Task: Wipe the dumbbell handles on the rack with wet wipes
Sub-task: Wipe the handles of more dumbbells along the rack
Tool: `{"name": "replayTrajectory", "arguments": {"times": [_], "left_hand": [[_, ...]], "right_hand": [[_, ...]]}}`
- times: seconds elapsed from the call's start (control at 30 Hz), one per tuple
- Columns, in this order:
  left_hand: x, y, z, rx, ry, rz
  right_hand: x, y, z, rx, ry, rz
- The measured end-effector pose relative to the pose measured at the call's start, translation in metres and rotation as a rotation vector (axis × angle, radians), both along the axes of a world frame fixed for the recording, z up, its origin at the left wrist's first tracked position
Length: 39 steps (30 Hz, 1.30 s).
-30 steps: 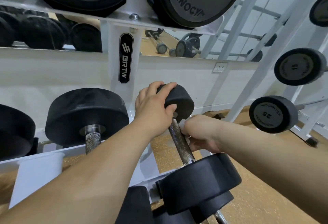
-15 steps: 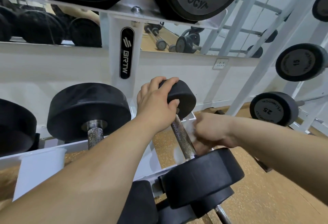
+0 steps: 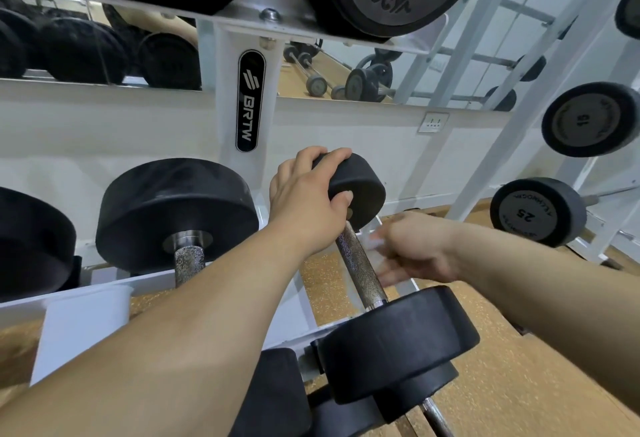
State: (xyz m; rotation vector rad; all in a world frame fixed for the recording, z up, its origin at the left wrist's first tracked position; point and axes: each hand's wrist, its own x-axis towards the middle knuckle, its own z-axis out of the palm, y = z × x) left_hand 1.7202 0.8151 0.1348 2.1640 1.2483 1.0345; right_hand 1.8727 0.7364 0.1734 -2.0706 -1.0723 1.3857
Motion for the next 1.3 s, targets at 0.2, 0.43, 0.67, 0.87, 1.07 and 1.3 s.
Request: {"name": "replayTrajectory", "arguments": {"times": [0.2, 0.43, 0.67, 0.87, 1.07, 1.3], "left_hand": [[-0.001, 0.0, 0.0, 0.001, 0.007, 0.009], [-0.001, -0.001, 0.002, 0.003, 0.011, 0.007], [-0.001, 0.0, 0.0, 0.006, 0.005, 0.016], [0.0, 0.001, 0.0, 0.012, 0.0, 0.018], [0.0, 0.001, -0.001, 0.007, -0.011, 0.013], [-0.002, 0.001, -0.001, 0.004, 0.008, 0.012]], "right_hand": [[0.028, -0.012, 0.028, -0.083, -0.243, 0.052], [-0.013, 0.002, -0.003, -0.011, -0.167, 0.012], [-0.021, 0.031, -0.016, 0.027, 0.194, -0.199], [-0.023, 0.039, -0.025, 0.038, 0.248, -0.104], [-0.002, -0.006, 0.004, 0.06, -0.126, 0.171], [0.018, -0.017, 0.044, -0.078, -0.383, 0.305]]}}
